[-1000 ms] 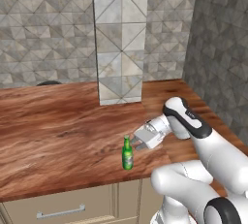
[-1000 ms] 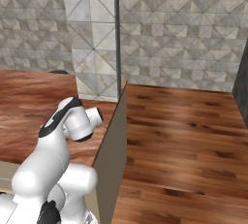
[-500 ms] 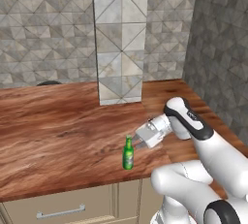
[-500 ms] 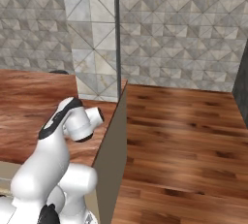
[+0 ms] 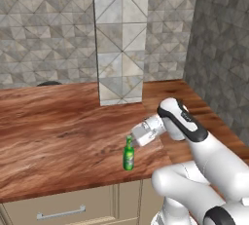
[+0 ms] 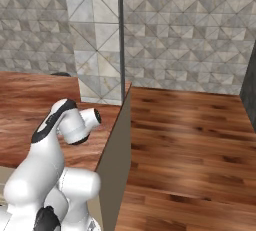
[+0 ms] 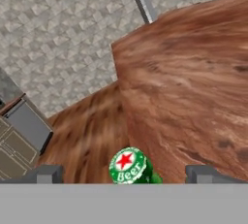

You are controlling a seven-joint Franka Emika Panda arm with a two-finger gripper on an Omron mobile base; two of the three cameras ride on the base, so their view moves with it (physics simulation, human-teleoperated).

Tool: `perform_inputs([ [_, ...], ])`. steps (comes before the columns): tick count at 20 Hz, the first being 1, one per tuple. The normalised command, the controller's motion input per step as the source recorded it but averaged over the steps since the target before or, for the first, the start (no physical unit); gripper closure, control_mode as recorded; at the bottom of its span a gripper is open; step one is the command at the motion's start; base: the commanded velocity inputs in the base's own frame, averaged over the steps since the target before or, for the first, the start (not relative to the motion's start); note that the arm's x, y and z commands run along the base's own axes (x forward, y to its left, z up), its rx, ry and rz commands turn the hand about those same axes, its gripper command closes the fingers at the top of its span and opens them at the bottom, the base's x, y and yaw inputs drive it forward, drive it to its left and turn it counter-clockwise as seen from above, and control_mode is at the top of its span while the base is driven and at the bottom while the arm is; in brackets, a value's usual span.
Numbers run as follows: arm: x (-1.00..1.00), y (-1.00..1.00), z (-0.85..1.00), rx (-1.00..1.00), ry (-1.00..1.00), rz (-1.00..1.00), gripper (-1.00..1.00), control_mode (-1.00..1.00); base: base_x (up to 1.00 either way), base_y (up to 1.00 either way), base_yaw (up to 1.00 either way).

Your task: Pick the beer from the counter and place it in the open cabinet.

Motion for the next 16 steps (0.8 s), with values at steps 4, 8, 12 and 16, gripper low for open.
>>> perform_inputs([
  [4, 0.0, 0.39, -0.42, -0.03, 0.0, -0.06, 1.0, -1.0, 0.0, 0.0, 0.0],
  [8, 0.0, 0.04, -0.04, 0.0, 0.0, 0.0, 1.0, -1.0, 0.0, 0.0, 0.0],
  [12, -0.07, 0.0, 0.13, 0.0, -0.08, 0.0, 1.0, -1.0, 0.0, 0.0, 0.0],
  [16, -0.03, 0.0, 0.89, 0.04, -0.18, -0.03, 1.0, -1.0, 0.0, 0.0, 0.0],
])
